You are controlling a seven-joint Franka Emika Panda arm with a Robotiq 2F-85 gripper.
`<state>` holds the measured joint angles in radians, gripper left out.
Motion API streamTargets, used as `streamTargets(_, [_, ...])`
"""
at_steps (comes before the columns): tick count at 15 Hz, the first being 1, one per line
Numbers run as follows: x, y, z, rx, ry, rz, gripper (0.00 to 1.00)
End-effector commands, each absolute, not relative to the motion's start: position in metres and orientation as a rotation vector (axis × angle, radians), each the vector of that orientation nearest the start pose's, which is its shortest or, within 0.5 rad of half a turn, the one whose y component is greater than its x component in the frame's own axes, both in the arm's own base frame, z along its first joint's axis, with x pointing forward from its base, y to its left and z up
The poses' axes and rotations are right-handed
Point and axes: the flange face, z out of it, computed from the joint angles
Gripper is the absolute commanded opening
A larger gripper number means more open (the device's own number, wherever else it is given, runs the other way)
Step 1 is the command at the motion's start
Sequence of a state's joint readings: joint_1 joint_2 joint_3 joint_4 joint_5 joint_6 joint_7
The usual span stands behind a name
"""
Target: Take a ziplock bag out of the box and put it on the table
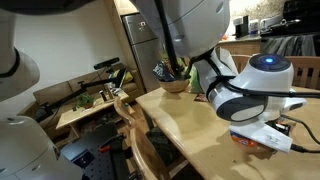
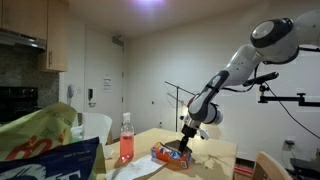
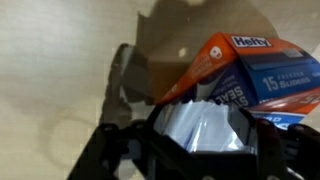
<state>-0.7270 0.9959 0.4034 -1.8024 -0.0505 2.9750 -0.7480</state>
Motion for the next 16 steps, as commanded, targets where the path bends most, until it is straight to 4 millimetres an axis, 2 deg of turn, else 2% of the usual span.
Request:
streamTargets(1, [0.604,-0.213,0.055,-2.921,-0.366,-0.539,0.99])
streamTargets(10, [0.606,-0.206,0.054,-2.913,-0.449,-0.533,1.00])
streamTargets(12, [0.607,-0.201,0.058,-2.945,-0.490,-0.532,1.00])
streamTargets(16, [0.613,-0.179,0.072,-2.966,-0.661,-0.538,1.00])
